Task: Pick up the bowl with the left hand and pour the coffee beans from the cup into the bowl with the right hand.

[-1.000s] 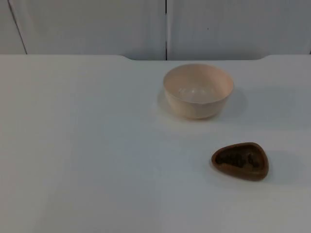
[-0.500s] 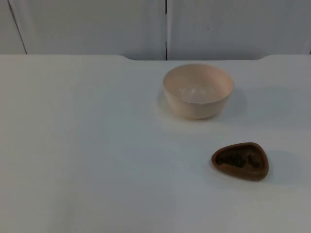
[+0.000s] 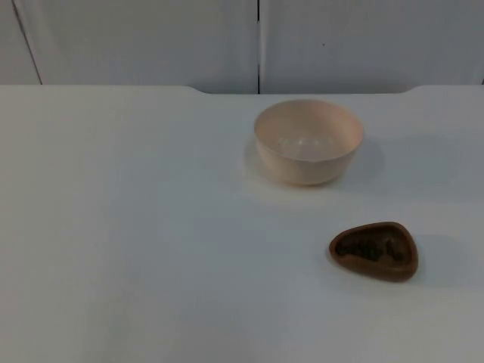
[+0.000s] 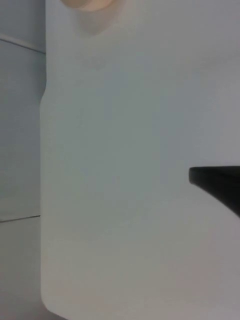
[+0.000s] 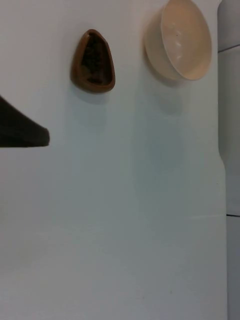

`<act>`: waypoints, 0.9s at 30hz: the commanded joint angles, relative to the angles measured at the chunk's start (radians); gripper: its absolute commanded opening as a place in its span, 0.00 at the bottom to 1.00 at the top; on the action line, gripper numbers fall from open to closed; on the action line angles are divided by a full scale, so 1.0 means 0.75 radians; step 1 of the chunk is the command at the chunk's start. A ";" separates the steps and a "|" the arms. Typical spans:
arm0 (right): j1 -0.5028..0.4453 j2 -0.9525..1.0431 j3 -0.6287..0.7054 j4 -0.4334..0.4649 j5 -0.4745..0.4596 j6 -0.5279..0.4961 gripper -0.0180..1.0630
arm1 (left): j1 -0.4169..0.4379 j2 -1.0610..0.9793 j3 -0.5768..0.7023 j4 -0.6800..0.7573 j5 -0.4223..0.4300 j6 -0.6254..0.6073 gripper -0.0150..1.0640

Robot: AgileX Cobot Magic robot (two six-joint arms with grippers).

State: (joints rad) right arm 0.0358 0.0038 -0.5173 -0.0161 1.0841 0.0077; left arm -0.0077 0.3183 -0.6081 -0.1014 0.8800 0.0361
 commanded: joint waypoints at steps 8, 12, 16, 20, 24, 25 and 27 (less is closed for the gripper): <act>-0.009 -0.005 0.004 -0.003 -0.008 -0.001 0.99 | -0.003 0.133 -0.063 -0.021 -0.036 0.011 0.99; -0.009 -0.005 0.004 -0.003 -0.008 -0.001 0.99 | -0.003 0.193 -0.101 -0.021 -0.036 0.014 0.99; -0.009 -0.005 0.004 -0.003 -0.008 -0.001 0.99 | -0.003 0.254 -0.133 -0.021 -0.036 0.014 0.99; -0.009 -0.005 0.004 -0.003 -0.008 -0.001 0.99 | -0.003 0.341 -0.158 -0.011 -0.046 0.017 0.99; -0.009 -0.005 0.004 -0.003 -0.008 -0.001 0.99 | -0.003 0.403 -0.158 -0.027 -0.107 0.017 0.99; -0.009 -0.005 0.004 -0.003 -0.008 -0.001 0.99 | -0.003 0.403 -0.158 -0.027 -0.107 0.017 0.99; -0.009 -0.005 0.004 -0.003 -0.008 -0.001 0.99 | -0.003 0.437 -0.158 -0.030 -0.141 0.017 0.99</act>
State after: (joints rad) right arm 0.0358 0.0038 -0.5173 -0.0161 1.0841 0.0077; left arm -0.0077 0.6403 -0.7194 -0.1124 0.7950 0.0464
